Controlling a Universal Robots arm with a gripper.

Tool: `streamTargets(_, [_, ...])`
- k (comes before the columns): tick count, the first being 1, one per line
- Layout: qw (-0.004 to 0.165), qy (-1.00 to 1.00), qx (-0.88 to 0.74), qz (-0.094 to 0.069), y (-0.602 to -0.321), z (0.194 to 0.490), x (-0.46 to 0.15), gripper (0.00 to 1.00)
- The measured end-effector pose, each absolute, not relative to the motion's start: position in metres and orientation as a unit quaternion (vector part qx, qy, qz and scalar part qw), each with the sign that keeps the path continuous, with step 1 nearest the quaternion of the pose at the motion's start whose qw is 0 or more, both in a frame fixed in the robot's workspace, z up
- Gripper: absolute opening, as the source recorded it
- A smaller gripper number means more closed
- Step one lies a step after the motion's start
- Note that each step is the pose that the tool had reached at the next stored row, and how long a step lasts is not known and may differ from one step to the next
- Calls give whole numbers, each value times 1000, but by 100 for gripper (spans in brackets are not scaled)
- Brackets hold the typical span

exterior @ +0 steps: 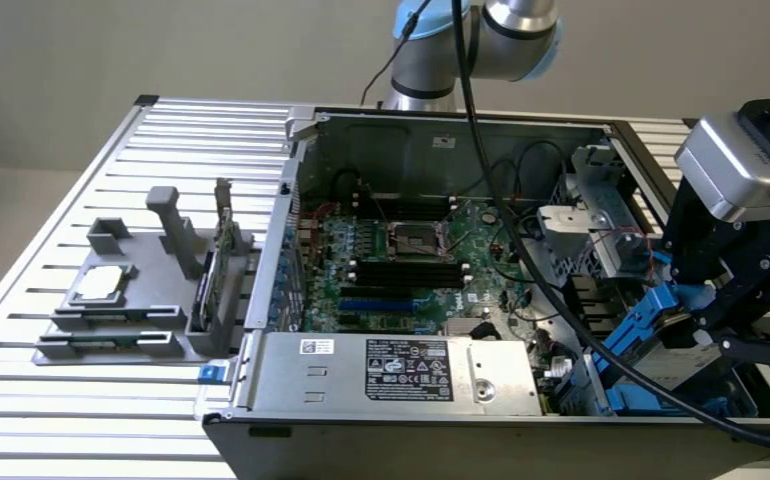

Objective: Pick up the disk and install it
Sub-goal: 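Insert the disk into the insertion slot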

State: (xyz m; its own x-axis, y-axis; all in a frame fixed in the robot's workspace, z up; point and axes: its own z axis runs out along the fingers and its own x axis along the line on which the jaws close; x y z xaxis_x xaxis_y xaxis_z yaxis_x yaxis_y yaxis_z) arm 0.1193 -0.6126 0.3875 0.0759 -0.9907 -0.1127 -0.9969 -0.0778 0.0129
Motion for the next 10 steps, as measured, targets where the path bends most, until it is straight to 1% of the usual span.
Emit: streamTargets(10, [34,678,-733,46,-613,388,119,32])
